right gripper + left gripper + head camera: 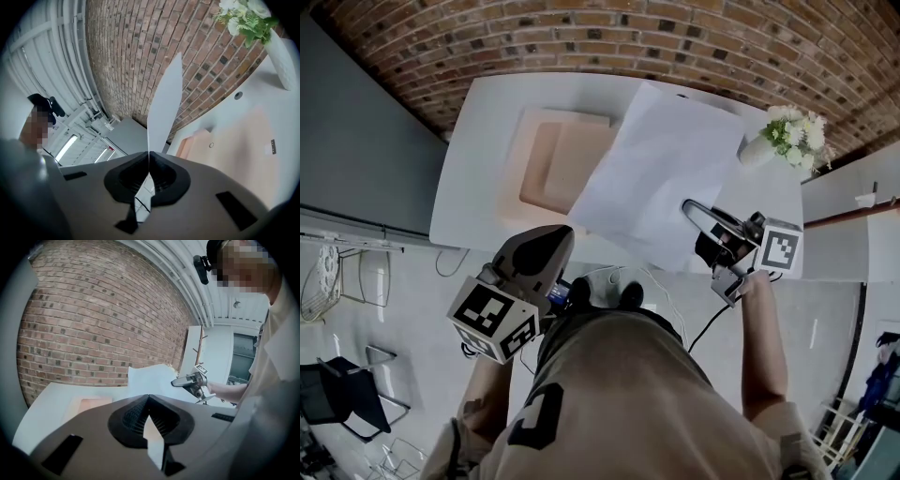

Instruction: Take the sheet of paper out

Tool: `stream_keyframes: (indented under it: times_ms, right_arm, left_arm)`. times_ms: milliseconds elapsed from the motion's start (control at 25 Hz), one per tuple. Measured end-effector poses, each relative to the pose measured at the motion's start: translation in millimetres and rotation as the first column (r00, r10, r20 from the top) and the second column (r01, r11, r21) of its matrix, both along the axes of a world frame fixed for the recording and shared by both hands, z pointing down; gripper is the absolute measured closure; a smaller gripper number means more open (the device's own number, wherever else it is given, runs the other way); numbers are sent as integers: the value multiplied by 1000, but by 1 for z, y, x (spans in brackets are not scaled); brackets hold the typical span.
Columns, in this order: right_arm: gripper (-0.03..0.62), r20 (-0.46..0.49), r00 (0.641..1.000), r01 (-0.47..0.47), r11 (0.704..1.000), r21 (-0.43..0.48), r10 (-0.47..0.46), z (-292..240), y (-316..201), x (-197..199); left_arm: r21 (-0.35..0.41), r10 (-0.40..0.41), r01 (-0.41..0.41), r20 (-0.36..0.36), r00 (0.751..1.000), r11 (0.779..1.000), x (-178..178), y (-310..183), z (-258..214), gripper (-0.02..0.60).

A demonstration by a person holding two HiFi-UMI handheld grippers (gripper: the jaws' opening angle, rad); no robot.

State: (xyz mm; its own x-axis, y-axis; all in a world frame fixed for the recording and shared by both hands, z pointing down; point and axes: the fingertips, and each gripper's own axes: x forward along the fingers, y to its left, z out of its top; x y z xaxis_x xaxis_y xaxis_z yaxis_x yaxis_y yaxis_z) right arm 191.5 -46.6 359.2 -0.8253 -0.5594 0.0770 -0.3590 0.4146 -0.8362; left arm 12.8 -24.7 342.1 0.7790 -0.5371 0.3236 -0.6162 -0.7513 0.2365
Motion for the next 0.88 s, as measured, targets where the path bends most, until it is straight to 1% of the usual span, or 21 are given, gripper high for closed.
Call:
stream_keyframes:
  times_ms: [400, 880]
  right_arm:
    - [569, -18, 999, 27, 999, -16, -28, 8, -6, 0]
    - [569, -27, 998, 52, 997, -53, -54, 23, -11, 7]
  left_arm:
    - [1, -31, 31, -2, 1000, 1000, -1, -4, 0, 568]
    - [-12, -41, 41, 13, 999, 999, 3, -7, 4, 568]
